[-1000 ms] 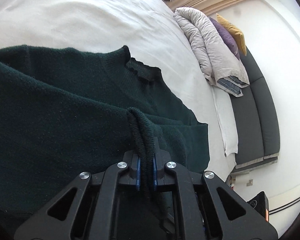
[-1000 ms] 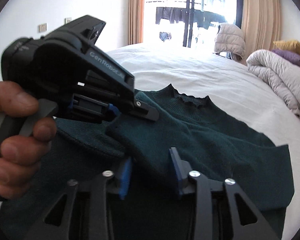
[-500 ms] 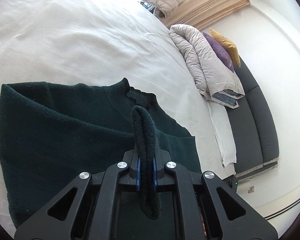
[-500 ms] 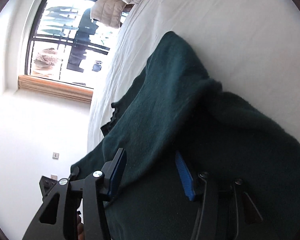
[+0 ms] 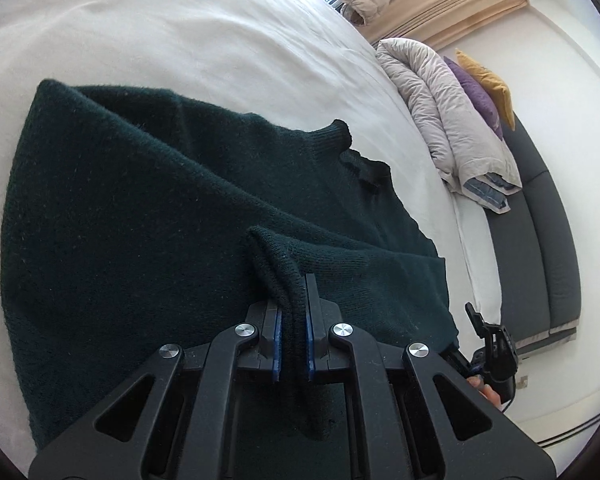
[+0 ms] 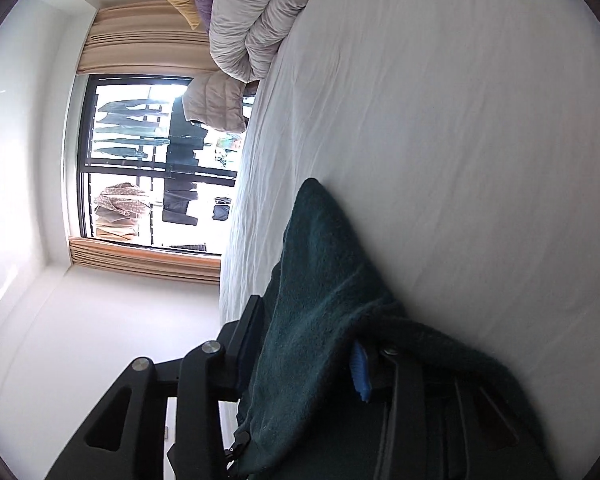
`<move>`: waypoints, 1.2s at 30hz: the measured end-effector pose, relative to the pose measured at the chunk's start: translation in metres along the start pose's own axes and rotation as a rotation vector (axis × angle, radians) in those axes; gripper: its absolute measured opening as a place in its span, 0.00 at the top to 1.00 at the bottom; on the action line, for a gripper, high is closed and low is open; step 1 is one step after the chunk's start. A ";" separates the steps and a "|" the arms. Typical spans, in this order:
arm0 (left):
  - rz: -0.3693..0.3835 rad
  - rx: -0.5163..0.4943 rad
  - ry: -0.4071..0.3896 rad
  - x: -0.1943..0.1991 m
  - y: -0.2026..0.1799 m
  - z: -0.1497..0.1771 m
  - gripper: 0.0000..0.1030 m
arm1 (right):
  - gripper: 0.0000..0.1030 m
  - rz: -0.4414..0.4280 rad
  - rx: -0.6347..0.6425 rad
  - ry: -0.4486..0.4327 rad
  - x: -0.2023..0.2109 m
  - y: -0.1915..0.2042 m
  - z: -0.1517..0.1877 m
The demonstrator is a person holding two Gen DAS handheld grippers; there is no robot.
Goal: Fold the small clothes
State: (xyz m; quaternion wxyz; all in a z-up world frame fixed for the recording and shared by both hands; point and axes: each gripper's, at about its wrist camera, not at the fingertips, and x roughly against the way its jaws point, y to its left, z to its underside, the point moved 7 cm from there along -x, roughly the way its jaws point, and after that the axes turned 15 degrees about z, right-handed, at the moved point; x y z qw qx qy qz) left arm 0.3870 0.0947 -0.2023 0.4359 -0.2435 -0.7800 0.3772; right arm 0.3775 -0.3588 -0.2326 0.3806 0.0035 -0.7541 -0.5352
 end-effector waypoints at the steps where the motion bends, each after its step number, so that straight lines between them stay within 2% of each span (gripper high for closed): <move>1: 0.005 -0.003 -0.002 -0.001 0.002 0.000 0.93 | 0.60 0.010 0.019 0.000 -0.001 0.002 0.001; 5: -0.037 -0.064 0.002 -0.002 -0.001 -0.003 0.93 | 0.60 0.052 0.082 0.001 -0.003 0.005 0.005; 10: -0.048 -0.078 0.006 -0.007 0.004 -0.005 0.93 | 0.64 0.080 0.136 0.021 -0.003 0.002 0.009; 15: -0.050 -0.072 0.007 -0.001 0.003 0.002 0.90 | 0.61 0.141 0.170 0.067 0.014 -0.004 0.017; 17: -0.111 -0.131 0.008 0.011 -0.004 0.007 0.90 | 0.58 0.186 0.184 0.055 0.032 -0.008 0.016; 20: -0.273 -0.239 -0.019 0.029 -0.015 0.011 0.90 | 0.55 0.221 0.198 -0.024 0.064 -0.004 0.007; 22: -0.304 -0.319 -0.065 0.036 -0.037 0.008 0.90 | 0.55 0.193 0.232 -0.070 0.073 0.014 0.001; 24: -0.310 -0.403 -0.060 0.026 -0.062 0.006 0.90 | 0.55 0.142 0.293 -0.047 0.064 0.039 0.002; 26: -0.356 -0.480 -0.014 0.005 -0.073 0.009 0.90 | 0.55 0.091 0.341 0.009 0.043 0.060 0.009; 29: -0.424 -0.479 0.036 -0.024 -0.056 0.015 0.90 | 0.55 0.045 0.411 0.112 0.002 0.082 0.027; 30: -0.441 -0.449 0.052 -0.031 -0.041 0.017 0.90 | 0.55 0.043 0.415 0.143 -0.012 0.083 0.031; 31: -0.423 -0.447 0.039 -0.034 -0.035 0.019 0.90 | 0.55 0.058 0.420 0.169 -0.026 0.080 0.034; 33: -0.377 -0.465 -0.005 -0.032 -0.030 0.022 0.89 | 0.55 0.139 0.409 0.178 -0.048 0.064 0.030; 34: -0.366 -0.464 -0.009 -0.031 -0.025 0.021 0.89 | 0.61 0.160 0.384 0.170 -0.054 0.053 0.025; 35: -0.361 -0.464 -0.008 -0.030 -0.024 0.021 0.89 | 0.76 0.151 0.358 0.162 -0.056 0.045 0.018; 36: -0.355 -0.462 -0.007 -0.031 -0.023 0.021 0.89 | 0.84 0.145 0.327 0.147 -0.054 0.036 0.010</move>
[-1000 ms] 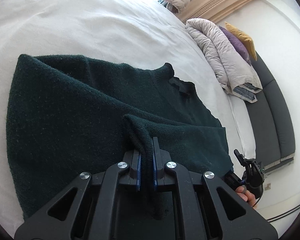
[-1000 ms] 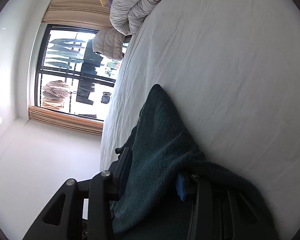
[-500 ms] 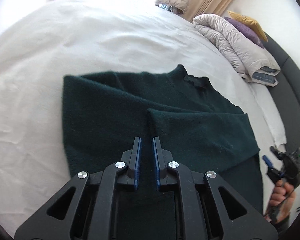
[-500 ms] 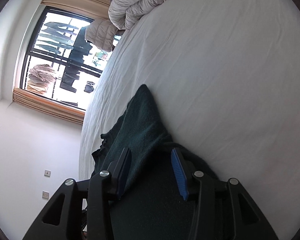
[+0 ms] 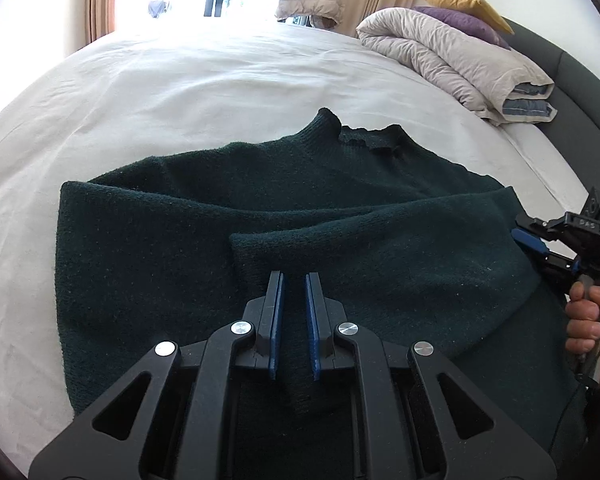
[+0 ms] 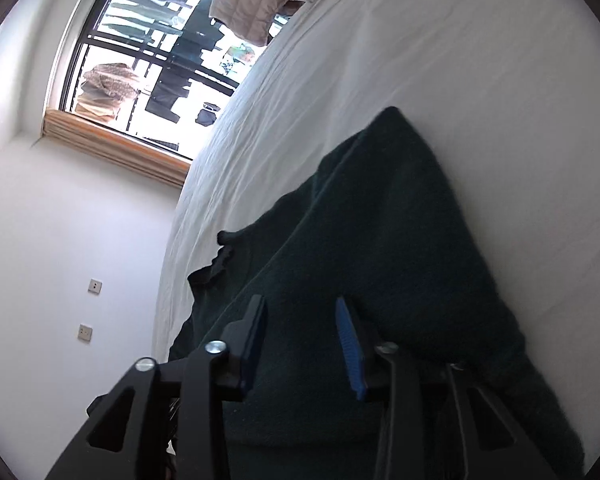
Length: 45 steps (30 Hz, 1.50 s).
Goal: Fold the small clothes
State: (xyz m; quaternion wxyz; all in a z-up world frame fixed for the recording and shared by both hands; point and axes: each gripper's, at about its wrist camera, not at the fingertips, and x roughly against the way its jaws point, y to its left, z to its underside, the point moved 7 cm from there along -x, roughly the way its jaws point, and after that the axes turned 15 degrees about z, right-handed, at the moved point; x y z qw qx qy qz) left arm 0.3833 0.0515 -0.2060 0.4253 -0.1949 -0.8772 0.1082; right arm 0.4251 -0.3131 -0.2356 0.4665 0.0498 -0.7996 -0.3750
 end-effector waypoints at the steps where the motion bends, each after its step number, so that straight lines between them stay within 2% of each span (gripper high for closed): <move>1: 0.012 0.005 -0.006 0.000 0.002 0.001 0.89 | 0.96 -0.008 -0.036 -0.013 0.002 -0.011 -0.004; 2: 0.029 0.014 -0.015 0.000 0.003 0.002 0.89 | 1.00 -0.013 -0.067 -0.028 0.006 -0.021 -0.008; 3: 0.048 0.028 -0.023 0.001 0.004 0.003 0.89 | 1.00 -0.025 -0.082 -0.046 0.012 -0.027 -0.011; 4: 0.060 0.043 -0.028 0.003 0.005 0.004 0.89 | 1.00 -0.002 -0.082 -0.075 0.020 -0.034 -0.014; 5: 0.064 0.053 -0.031 0.005 0.005 0.005 0.89 | 0.95 0.045 -0.078 -0.108 0.028 -0.038 -0.019; 6: 0.060 0.054 -0.031 0.006 0.004 0.006 0.89 | 0.90 0.057 -0.086 -0.129 0.035 -0.040 -0.022; 8: 0.027 0.027 -0.027 0.004 0.000 0.007 0.89 | 0.72 -0.033 -0.088 -0.133 0.049 -0.029 -0.023; 9: 0.009 0.014 -0.023 0.003 -0.001 0.007 0.89 | 0.69 -0.057 -0.049 -0.140 0.054 -0.016 -0.020; 13: -0.019 -0.012 -0.022 0.003 -0.003 0.009 0.89 | 0.40 -0.068 0.116 -0.112 0.040 0.036 -0.003; 16: -0.003 -0.003 -0.030 0.004 0.000 0.010 0.89 | 0.39 -0.001 0.104 -0.076 0.009 0.031 -0.003; 18: 0.007 0.003 -0.034 0.004 0.002 0.010 0.89 | 0.60 0.038 0.088 -0.084 0.003 0.016 -0.007; 19: 0.011 0.006 -0.036 0.005 0.002 0.010 0.89 | 0.74 0.038 0.082 -0.081 0.006 0.007 -0.008; 20: 0.015 0.009 -0.039 0.006 0.003 0.010 0.89 | 0.79 0.028 0.068 -0.079 0.010 0.001 -0.009; 22: 0.017 0.011 -0.048 0.012 0.002 0.011 0.89 | 0.79 0.080 0.062 -0.125 0.030 -0.015 -0.012; 26: -0.019 -0.041 -0.089 0.047 -0.016 0.024 0.88 | 0.54 0.197 0.142 -0.278 0.100 -0.026 -0.005; 28: -0.032 -0.103 -0.126 0.074 -0.033 0.038 0.80 | 0.51 0.229 0.246 -0.393 0.147 -0.015 0.010; 29: -0.035 -0.132 -0.146 0.089 -0.042 0.047 0.60 | 0.42 0.248 0.297 -0.458 0.170 -0.007 0.020; 30: -0.029 -0.156 -0.168 0.103 -0.050 0.054 0.25 | 0.34 0.254 0.340 -0.528 0.194 0.000 0.032; 31: -0.033 -0.180 -0.202 0.120 -0.059 0.063 0.12 | 0.13 0.253 0.369 -0.600 0.218 0.006 0.044; 32: -0.046 -0.215 -0.259 0.141 -0.071 0.073 0.02 | 0.01 0.254 0.382 -0.682 0.242 0.011 0.057; 34: -0.052 -0.287 -0.340 0.175 -0.093 0.091 0.00 | 0.00 0.272 0.421 -0.820 0.283 0.019 0.079; 35: -0.055 -0.307 -0.348 0.186 -0.102 0.100 0.00 | 0.00 0.278 0.454 -0.851 0.295 0.023 0.090; 39: -0.015 -0.323 -0.285 0.211 -0.133 0.132 0.00 | 0.00 0.278 0.523 -0.839 0.317 0.034 0.121; 41: 0.013 -0.301 -0.293 0.227 -0.142 0.144 0.00 | 0.00 0.278 0.538 -0.822 0.323 0.037 0.134; 43: 0.068 -0.268 -0.299 0.243 -0.150 0.154 0.00 | 0.00 0.287 0.582 -0.844 0.332 0.043 0.149; 45: 0.069 -0.235 -0.303 0.255 -0.153 0.164 0.00 | 0.00 0.284 0.641 -0.841 0.336 0.047 0.167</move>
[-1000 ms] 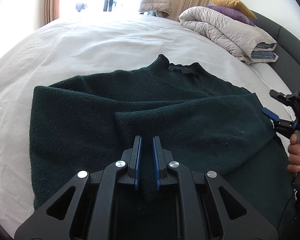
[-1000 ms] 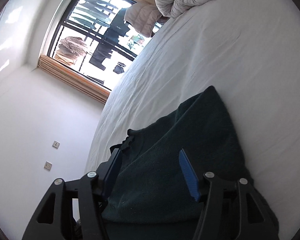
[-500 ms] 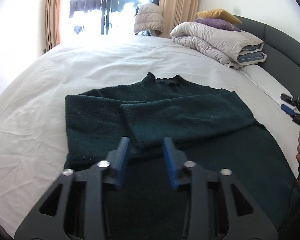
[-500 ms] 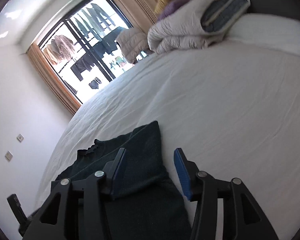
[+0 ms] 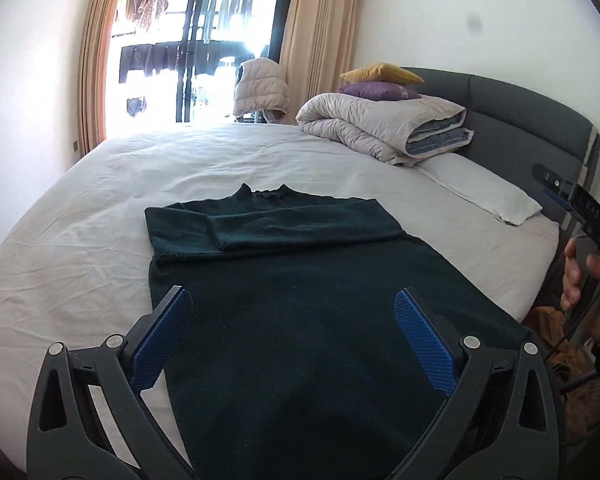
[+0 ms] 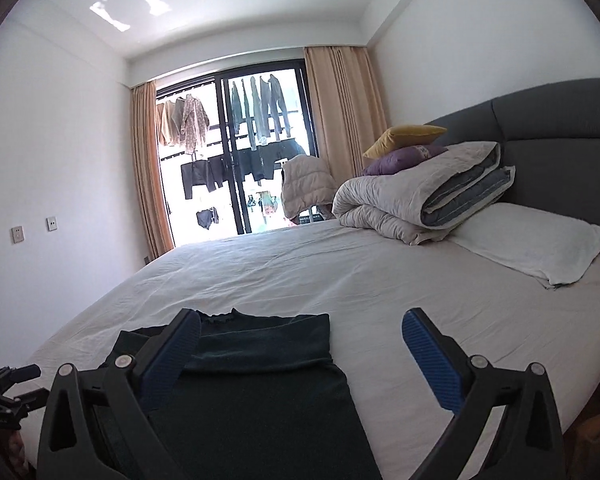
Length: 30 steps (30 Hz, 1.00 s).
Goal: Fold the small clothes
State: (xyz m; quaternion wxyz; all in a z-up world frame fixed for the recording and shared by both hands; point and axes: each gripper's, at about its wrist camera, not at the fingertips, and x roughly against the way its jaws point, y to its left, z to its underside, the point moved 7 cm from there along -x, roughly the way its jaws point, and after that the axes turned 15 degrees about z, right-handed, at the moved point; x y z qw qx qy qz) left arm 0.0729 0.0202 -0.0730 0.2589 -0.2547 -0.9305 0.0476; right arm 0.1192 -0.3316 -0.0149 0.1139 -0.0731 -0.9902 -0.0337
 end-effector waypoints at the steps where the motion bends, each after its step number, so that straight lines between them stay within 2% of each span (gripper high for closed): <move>1: -0.005 0.003 0.001 0.007 -0.004 0.003 0.00 | 0.00 -0.019 0.031 0.010 0.005 0.006 0.003; 6: -0.054 -0.070 0.039 0.025 -0.020 0.023 0.00 | 0.00 -0.077 0.161 0.060 0.028 0.035 0.031; 9: -0.115 -0.175 0.079 0.030 -0.025 0.042 0.00 | 0.00 -0.076 0.225 0.086 0.036 0.046 0.049; 11: -0.192 -0.302 0.112 0.033 -0.031 0.059 0.00 | 0.00 -0.081 0.257 0.096 0.041 0.051 0.061; 13: -0.303 -0.475 0.157 0.031 -0.036 0.079 0.00 | 0.00 -0.079 0.277 0.095 0.044 0.055 0.068; 14: -0.349 -0.585 0.191 0.030 -0.042 0.094 0.00 | 0.00 -0.081 0.281 0.103 0.045 0.056 0.072; 17: -0.422 -0.897 0.263 0.023 -0.055 0.139 0.00 | 0.00 -0.082 0.292 0.144 0.043 0.058 0.085; 19: -0.417 -1.042 0.301 0.020 -0.061 0.165 0.00 | 0.00 -0.076 0.294 0.178 0.040 0.056 0.092; 25: -0.352 -1.332 0.392 0.016 -0.067 0.222 0.00 | 0.00 -0.073 0.235 0.258 0.032 0.047 0.104; 30: -0.356 -1.429 0.434 0.012 -0.047 0.243 0.00 | 0.00 -0.079 0.211 0.277 0.030 0.047 0.107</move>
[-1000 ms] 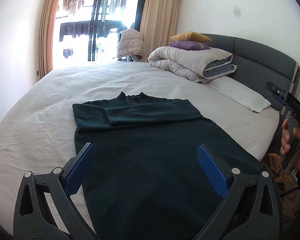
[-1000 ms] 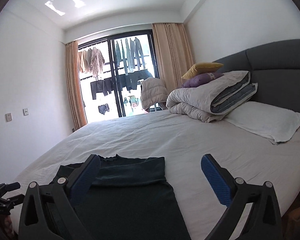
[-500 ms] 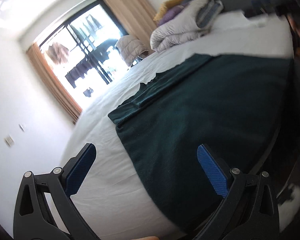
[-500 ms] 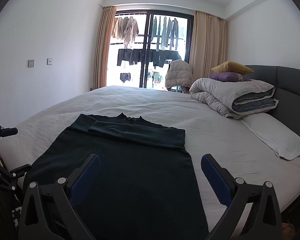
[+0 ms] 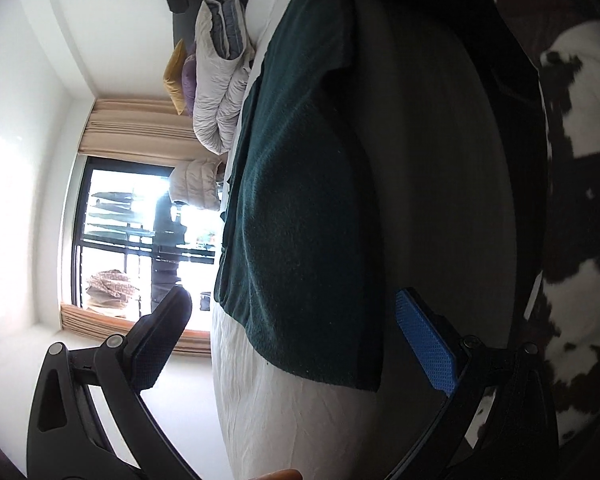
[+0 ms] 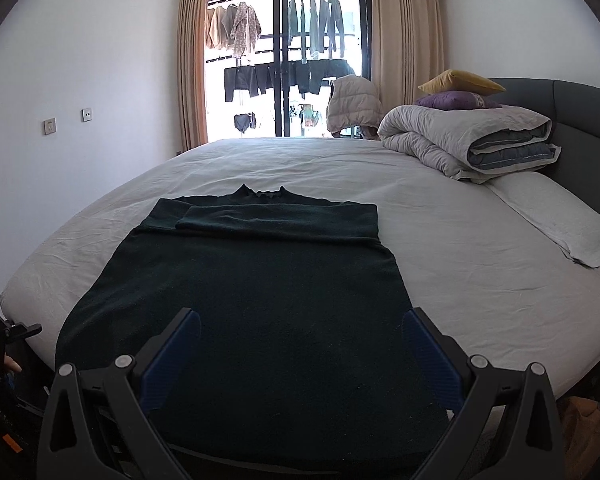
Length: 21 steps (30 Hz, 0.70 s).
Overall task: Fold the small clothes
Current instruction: 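Move both grippers to the sweater's long side edge and close on it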
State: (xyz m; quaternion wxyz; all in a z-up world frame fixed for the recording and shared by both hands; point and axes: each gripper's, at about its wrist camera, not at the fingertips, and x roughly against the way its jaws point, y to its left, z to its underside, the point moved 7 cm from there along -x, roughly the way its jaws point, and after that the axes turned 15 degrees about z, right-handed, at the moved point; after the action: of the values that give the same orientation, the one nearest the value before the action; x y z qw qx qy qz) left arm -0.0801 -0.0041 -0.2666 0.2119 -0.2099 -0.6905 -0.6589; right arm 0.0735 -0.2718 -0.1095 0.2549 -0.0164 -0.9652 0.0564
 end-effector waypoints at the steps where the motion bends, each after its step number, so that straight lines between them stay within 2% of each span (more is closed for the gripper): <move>1: -0.012 -0.020 0.009 -0.004 -0.003 0.002 0.00 | 0.00 -0.005 -0.007 0.006 -0.001 0.000 0.000; 5: -0.083 -0.102 0.041 -0.024 -0.010 0.012 0.00 | 0.01 -0.012 -0.021 0.014 -0.001 0.001 0.000; 7: -0.113 -0.129 0.028 -0.027 -0.011 0.012 0.00 | 0.02 -0.011 -0.020 0.011 0.000 0.002 -0.001; 10: -0.110 -0.082 -0.015 -0.018 -0.002 0.010 0.03 | 0.03 -0.012 -0.022 0.008 0.000 0.001 -0.001; 12: -0.096 -0.026 -0.035 -0.009 0.008 0.008 0.19 | 0.03 -0.015 -0.024 0.008 0.001 0.001 -0.002; 14: -0.081 0.026 -0.048 -0.005 0.020 0.009 0.27 | 0.03 -0.018 -0.020 0.008 0.001 0.002 -0.002; 18: -0.031 0.104 -0.071 0.000 0.042 0.009 0.61 | 0.05 -0.034 0.008 0.004 0.005 0.007 -0.003; 21: 0.031 0.223 -0.127 0.013 0.062 0.003 0.64 | 0.06 -0.050 0.061 -0.003 0.010 0.012 0.000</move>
State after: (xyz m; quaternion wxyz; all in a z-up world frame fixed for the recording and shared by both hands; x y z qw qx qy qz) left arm -0.0553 0.0013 -0.2087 0.2000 -0.2369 -0.7682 -0.5602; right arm 0.0652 -0.2592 -0.1059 0.2551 0.0155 -0.9635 0.0793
